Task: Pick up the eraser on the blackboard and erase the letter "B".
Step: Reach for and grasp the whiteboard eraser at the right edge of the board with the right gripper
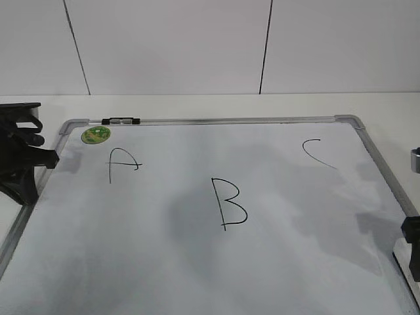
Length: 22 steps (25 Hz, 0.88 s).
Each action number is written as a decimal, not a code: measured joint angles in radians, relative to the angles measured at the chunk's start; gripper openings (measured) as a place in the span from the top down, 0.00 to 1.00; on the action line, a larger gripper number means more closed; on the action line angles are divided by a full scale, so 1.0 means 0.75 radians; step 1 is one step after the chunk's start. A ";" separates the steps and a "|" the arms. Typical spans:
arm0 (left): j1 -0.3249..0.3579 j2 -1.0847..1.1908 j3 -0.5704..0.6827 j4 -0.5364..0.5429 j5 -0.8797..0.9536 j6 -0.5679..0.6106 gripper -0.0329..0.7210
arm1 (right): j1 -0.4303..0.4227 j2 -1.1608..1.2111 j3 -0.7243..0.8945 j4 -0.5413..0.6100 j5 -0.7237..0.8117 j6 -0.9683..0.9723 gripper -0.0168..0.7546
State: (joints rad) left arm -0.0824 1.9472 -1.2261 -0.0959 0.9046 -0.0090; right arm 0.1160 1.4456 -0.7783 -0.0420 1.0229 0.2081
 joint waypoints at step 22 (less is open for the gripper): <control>0.000 0.000 0.000 0.000 0.000 0.000 0.92 | 0.000 0.000 0.034 0.006 -0.005 0.002 0.24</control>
State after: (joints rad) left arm -0.0824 1.9472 -1.2261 -0.0959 0.9046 -0.0090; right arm 0.1160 1.4456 -0.7528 -0.0375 1.0191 0.2096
